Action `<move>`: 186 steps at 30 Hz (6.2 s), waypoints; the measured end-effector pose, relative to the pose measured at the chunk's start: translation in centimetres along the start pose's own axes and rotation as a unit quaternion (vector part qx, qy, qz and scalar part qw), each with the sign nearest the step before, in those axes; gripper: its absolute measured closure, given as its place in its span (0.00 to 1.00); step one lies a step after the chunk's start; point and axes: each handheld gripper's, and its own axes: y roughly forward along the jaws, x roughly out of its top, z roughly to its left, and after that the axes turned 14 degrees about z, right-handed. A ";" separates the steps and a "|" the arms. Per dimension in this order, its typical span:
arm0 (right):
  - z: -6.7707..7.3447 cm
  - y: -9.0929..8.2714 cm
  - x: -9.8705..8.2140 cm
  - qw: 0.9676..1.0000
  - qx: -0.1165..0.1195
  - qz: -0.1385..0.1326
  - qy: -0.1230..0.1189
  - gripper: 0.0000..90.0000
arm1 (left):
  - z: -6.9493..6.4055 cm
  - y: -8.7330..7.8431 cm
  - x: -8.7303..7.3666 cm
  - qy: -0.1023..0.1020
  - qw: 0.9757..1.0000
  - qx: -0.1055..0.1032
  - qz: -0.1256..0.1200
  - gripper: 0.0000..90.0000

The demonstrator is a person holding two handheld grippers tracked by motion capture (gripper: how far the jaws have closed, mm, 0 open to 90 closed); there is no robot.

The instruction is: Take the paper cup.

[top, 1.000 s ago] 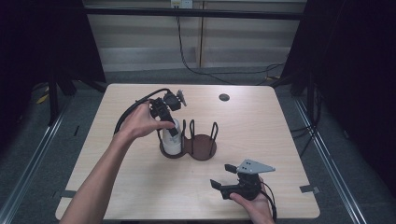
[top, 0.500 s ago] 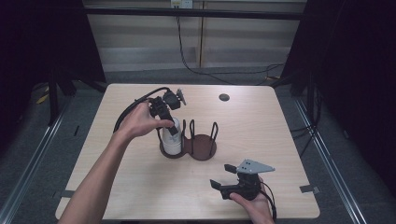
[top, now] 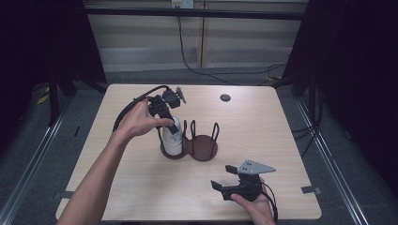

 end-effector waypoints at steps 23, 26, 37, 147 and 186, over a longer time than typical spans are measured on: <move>0.0 0.0 0.0 1.000 -0.003 -0.001 0.001 0.20 | -0.2 -3.1 -1.6 -0.002 0.999 0.007 -0.044 0.41; 0.0 0.0 0.0 1.000 -0.003 -0.001 0.001 0.20 | -0.1 -3.2 -1.8 -0.006 0.999 0.007 -0.047 0.41; 0.0 0.0 0.0 1.000 -0.004 -0.001 0.001 0.20 | -0.2 -4.3 -3.1 -0.010 0.995 -0.002 -0.096 0.41; 3.7 5.2 6.6 0.985 0.127 -0.015 -0.115 0.17 | -8.8 5.7 -12.5 0.052 0.950 -0.110 -0.287 0.41; 4.3 5.6 6.5 0.976 0.145 -0.007 -0.161 0.24 | -8.4 5.5 -12.6 0.067 0.935 -0.175 -0.302 0.40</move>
